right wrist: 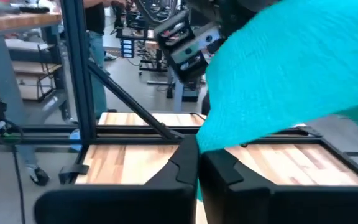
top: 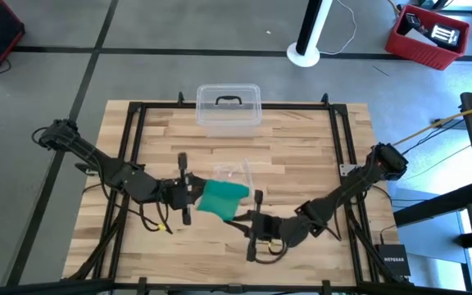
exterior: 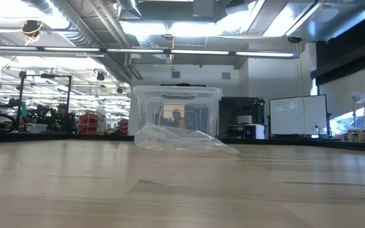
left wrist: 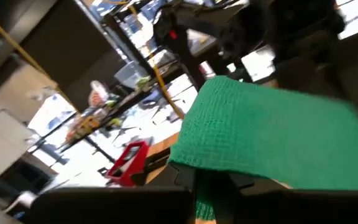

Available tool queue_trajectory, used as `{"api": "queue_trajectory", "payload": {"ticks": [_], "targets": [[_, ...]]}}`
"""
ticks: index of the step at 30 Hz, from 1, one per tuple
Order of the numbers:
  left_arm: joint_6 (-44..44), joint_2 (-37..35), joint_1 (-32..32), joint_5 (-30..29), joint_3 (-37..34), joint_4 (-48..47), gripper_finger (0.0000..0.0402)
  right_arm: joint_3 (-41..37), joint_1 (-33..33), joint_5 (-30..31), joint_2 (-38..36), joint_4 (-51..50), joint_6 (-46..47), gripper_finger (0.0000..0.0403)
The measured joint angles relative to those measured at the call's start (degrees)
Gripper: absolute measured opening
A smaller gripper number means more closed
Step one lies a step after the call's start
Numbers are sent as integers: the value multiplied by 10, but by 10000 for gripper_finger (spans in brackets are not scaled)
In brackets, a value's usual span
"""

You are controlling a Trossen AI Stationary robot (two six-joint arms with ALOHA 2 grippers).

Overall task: Roll bandage
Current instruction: Roll the green bandage

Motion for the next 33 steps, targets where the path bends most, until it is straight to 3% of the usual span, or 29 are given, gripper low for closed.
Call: {"api": "queue_trajectory", "payload": {"ticks": [7, 14, 24, 29, 33], "targets": [[18, -2, -1, -32, 0, -28, 13, 0, 42, 48, -41, -58, -12, 4], [30, -3, -1, -38, 0, -46, 13, 0, 55, 44, -51, -106, 5, 3], [1, -3, 4, 9, 0, 6, 13, 1, 19, -54, -23, -40, 7, 2], [-17, -3, 1, 13, 0, 61, 13, 1, 2, -31, -2, -70, 22, 9], [-54, -3, 0, 55, 0, 74, 13, 1, -7, -13, -2, -78, 19, 23]]}}
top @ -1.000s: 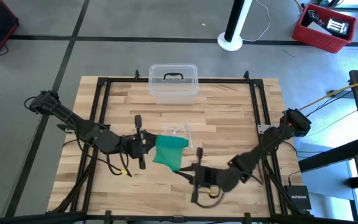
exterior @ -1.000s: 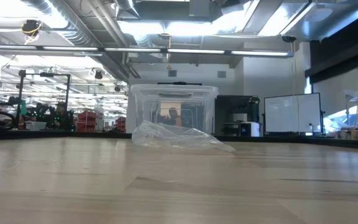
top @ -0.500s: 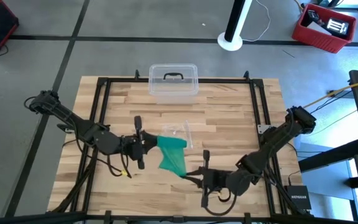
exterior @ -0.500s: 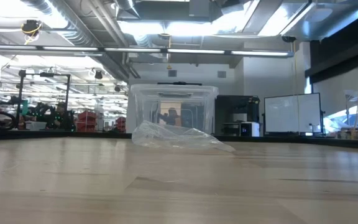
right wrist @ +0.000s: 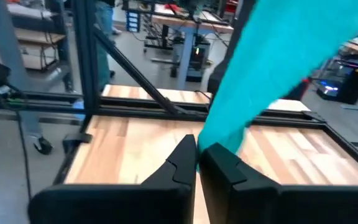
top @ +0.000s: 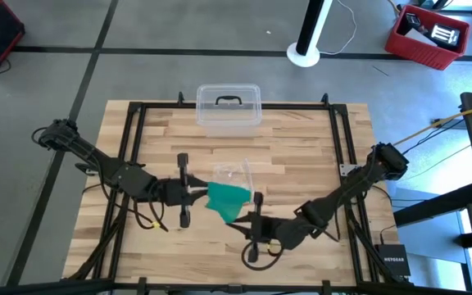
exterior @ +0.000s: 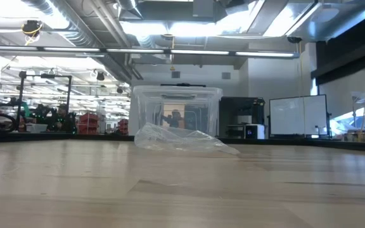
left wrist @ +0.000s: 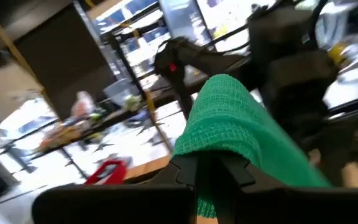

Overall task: Roll bandage
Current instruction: Roll the green bandage

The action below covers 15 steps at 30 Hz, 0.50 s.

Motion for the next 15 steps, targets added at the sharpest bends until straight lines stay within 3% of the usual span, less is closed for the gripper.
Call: {"api": "queue_trajectory", "payload": {"ticks": [7, 15], "targets": [[-23, 0, -6, 24, 0, -23, 13, 0, 1, 85, -3, -11, 8, 47], [-14, 0, -6, 22, 0, -28, 13, 0, 11, 91, -48, -110, 19, 183]]}}
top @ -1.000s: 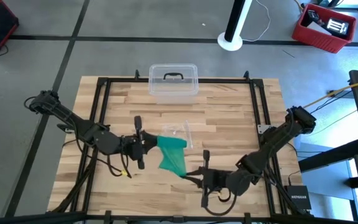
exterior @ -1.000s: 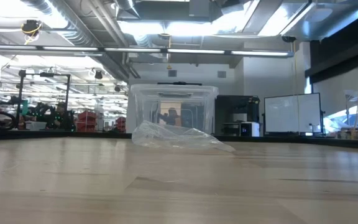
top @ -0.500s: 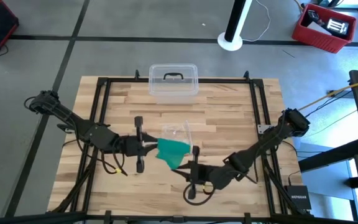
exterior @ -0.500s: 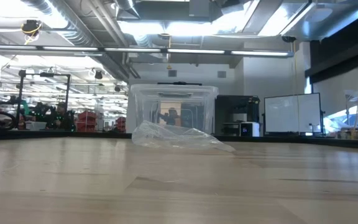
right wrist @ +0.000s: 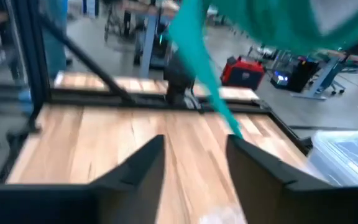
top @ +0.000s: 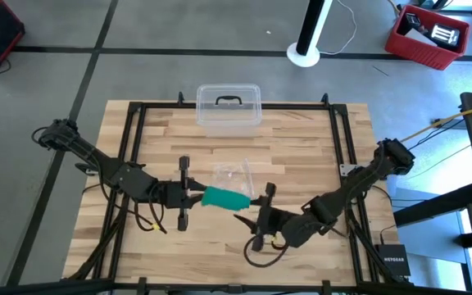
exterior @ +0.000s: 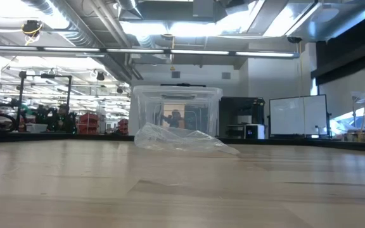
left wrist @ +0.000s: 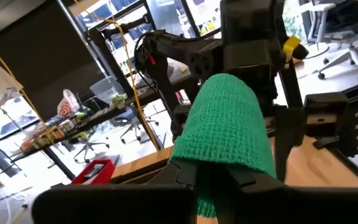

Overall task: Roll bandage
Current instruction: Roll the green bandage

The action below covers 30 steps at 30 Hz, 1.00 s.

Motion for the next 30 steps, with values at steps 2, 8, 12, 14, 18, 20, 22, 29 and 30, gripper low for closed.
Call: {"api": "queue_trajectory", "payload": {"ticks": [2, 8, 12, 14, 18, 20, 22, 29, 30], "targets": [[7, 0, 0, -8, 0, 0, 13, 0, 10, 0, -10, -42, 21, 212], [7, 0, 3, -14, 0, 0, 13, -18, 21, 50, 1, -40, 72, 247], [7, 0, 3, -15, 0, 0, 13, -40, 8, 48, 25, 80, 34, 236], [8, 0, 3, -15, 0, -1, 13, -42, 0, 30, 35, 134, 8, 226], [9, 0, 3, -14, 0, -2, 13, -42, -4, 25, 43, 181, -34, 202], [8, 0, 3, -15, 0, -2, 13, -41, -10, 26, 43, 192, -41, 191], [8, 0, 3, -15, 0, -1, 13, -41, -15, 29, 43, 195, -52, 181], [12, 0, 3, -15, 0, -1, 13, -41, -31, -5, 43, 197, -75, 165], [12, 0, 3, -15, 0, -1, 13, -41, -34, -6, 43, 200, -84, 162]]}}
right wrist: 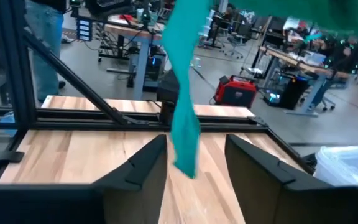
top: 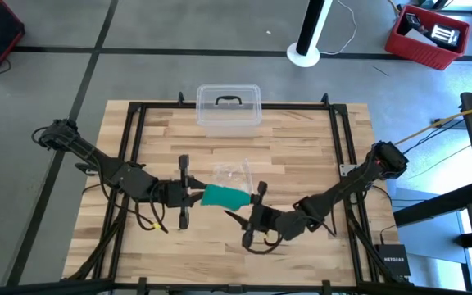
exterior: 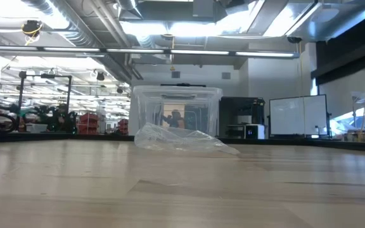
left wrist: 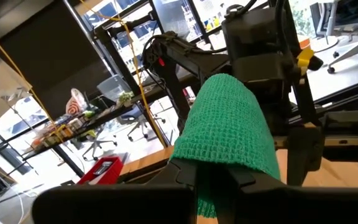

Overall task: Roll bandage
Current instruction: Roll the green bandage

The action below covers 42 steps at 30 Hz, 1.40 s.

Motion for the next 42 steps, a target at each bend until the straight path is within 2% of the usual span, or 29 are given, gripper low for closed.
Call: {"api": "queue_trajectory", "payload": {"ticks": [5, 10, 13, 17, 21, 25, 30, 36, 42], "targets": [[8, 0, 0, 0, 0, 0, 13, 0, 1, -10, 0, 0, -37, 120], [12, 0, 0, 0, 0, 0, 13, 0, 1, -12, 0, -7, -81, 15], [10, 0, -2, 0, 0, 1, 13, 0, 1, 51, 0, -38, -107, 14], [0, 0, -18, 3, 0, 4, 13, 0, 12, 144, -10, -134, -128, 6], [-32, 0, -29, 56, 0, -1, 13, 0, 14, 224, -18, -219, -132, 4], [-80, 0, -33, 94, 0, -29, 13, 0, 13, 242, -28, -226, -158, 3], [-139, 0, -33, 99, 0, -90, 13, 2, 13, 276, -29, -139, -287, 2], [-170, 2, -31, 102, -1, -114, 13, 35, 13, 267, -29, -95, -387, 1], [-185, 2, -17, 102, -1, -139, 13, 75, 17, 231, -29, -95, -417, 1]]}}
